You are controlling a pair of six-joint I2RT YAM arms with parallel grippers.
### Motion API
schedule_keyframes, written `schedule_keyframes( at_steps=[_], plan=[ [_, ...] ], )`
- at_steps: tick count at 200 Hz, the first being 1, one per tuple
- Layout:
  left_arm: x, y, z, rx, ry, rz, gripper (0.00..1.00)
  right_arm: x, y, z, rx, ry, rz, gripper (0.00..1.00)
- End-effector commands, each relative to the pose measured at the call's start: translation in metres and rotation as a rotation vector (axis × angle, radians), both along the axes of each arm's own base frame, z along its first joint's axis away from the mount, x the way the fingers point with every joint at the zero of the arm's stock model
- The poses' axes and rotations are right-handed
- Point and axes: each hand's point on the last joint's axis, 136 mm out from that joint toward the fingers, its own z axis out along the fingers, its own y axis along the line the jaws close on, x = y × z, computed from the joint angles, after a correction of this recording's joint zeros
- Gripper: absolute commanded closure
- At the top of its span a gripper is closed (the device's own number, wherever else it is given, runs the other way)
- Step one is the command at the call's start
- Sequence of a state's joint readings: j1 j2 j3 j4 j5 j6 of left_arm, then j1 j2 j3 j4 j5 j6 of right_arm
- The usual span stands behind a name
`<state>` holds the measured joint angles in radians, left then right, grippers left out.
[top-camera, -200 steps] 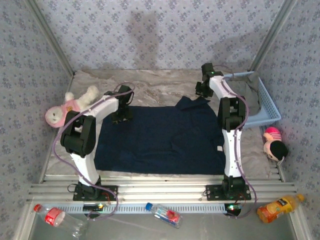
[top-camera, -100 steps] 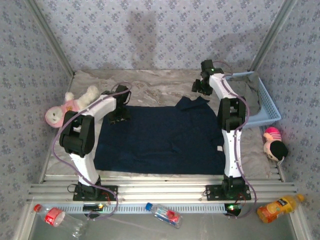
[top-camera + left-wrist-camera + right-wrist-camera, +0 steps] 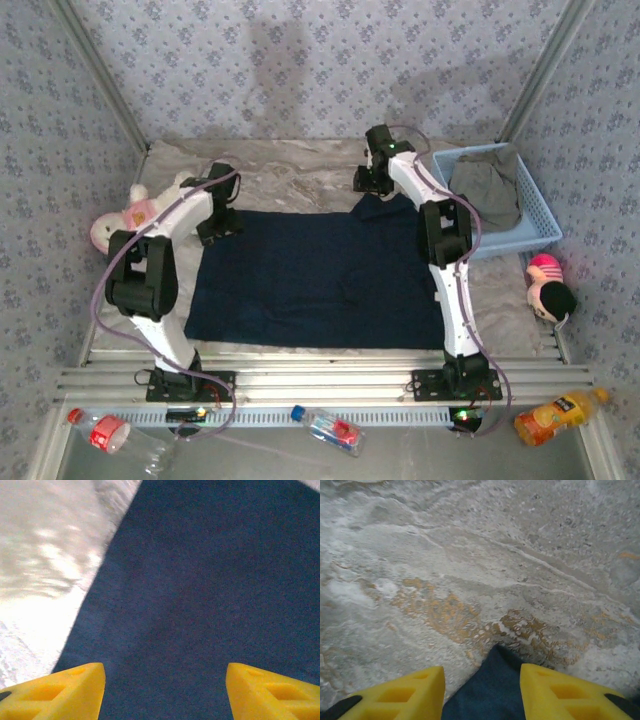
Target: Fold and stack the mixed laundry pile
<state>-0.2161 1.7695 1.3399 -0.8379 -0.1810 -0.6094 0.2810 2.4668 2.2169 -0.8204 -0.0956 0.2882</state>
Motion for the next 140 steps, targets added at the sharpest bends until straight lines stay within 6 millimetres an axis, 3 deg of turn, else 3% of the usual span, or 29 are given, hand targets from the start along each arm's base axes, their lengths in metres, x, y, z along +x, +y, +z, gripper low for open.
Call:
schedule_keyframes(
  at_steps=[1, 17, 43, 68, 80, 100, 113, 140],
  plan=[
    [-0.007, 0.014, 0.012, 0.020, -0.005, 0.004, 0.34, 0.001, -0.009, -0.014, -0.010, 0.024, -0.007, 0.67],
    [-0.005, 0.020, 0.015, 0.013, -0.014, 0.017, 0.34, 0.004, -0.011, -0.014, -0.022, 0.017, -0.006, 0.67],
    [0.007, 0.027, 0.022, 0.004, -0.041, 0.029, 0.33, 0.002, -0.011, -0.026, -0.047, 0.047, -0.002, 0.46],
    [0.026, 0.031, 0.022, 0.000, -0.049, 0.035, 0.29, -0.003, -0.009, -0.040, -0.059, 0.080, -0.002, 0.45],
    [0.036, 0.032, 0.019, -0.002, -0.046, 0.041, 0.29, -0.004, -0.008, -0.045, -0.058, 0.091, -0.002, 0.53],
    [0.052, 0.031, 0.013, -0.006, -0.045, 0.044, 0.29, -0.003, -0.006, -0.044, -0.039, 0.091, -0.003, 0.84],
    [0.063, 0.028, 0.009, -0.016, -0.044, 0.045, 0.28, 0.002, -0.004, -0.031, -0.011, 0.070, -0.007, 1.00],
    [0.086, 0.019, 0.002, -0.053, -0.046, 0.044, 0.28, 0.016, -0.001, 0.021, 0.037, -0.038, -0.014, 1.00]
  ],
)
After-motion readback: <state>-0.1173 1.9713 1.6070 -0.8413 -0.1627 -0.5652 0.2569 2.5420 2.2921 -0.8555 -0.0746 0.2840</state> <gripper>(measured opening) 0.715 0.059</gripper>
